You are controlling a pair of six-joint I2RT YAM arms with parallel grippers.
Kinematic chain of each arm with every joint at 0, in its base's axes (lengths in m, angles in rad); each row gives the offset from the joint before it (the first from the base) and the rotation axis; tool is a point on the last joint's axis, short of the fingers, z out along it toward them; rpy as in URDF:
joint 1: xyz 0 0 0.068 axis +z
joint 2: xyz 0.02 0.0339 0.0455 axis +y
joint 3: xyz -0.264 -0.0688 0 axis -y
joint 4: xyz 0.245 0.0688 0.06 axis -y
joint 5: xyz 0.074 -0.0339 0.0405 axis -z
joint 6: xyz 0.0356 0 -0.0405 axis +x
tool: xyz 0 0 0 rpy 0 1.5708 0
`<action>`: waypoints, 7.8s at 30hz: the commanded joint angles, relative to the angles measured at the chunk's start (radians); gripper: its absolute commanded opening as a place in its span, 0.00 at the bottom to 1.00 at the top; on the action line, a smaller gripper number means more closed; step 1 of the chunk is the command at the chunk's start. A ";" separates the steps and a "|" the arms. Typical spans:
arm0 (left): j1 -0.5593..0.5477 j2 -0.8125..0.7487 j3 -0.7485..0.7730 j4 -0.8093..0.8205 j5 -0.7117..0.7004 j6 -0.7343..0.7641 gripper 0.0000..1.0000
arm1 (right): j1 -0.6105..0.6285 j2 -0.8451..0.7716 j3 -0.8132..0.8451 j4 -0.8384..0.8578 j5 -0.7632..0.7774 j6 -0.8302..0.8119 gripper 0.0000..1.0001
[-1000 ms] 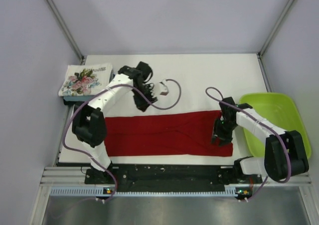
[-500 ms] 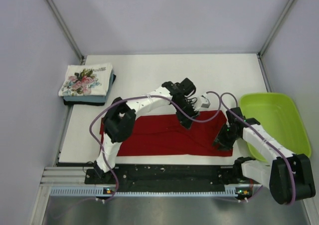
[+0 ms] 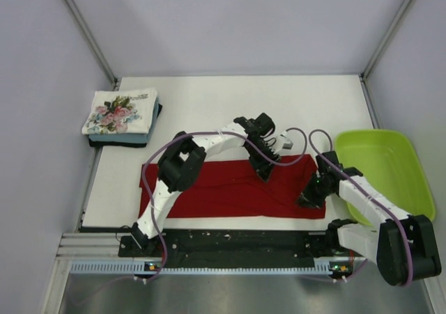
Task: Fold and stack the t-shirts
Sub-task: Fold the other side of the tshirt into a rectangle, then rotate the tshirt 90 degrees, then grab the bottom of the folded rectangular tshirt with both arms
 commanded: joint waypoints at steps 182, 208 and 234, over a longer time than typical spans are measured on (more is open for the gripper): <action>0.035 -0.931 -0.914 -0.169 -0.272 0.390 0.40 | -0.161 1.363 1.993 0.320 -0.149 -0.393 0.29; 0.049 -1.110 -1.176 0.058 -0.161 0.866 0.73 | 0.702 -0.136 0.138 0.346 -0.357 -1.637 0.72; 0.040 -0.921 -1.185 0.075 -0.237 0.825 0.18 | 1.051 0.203 0.058 0.436 -0.115 -1.751 0.11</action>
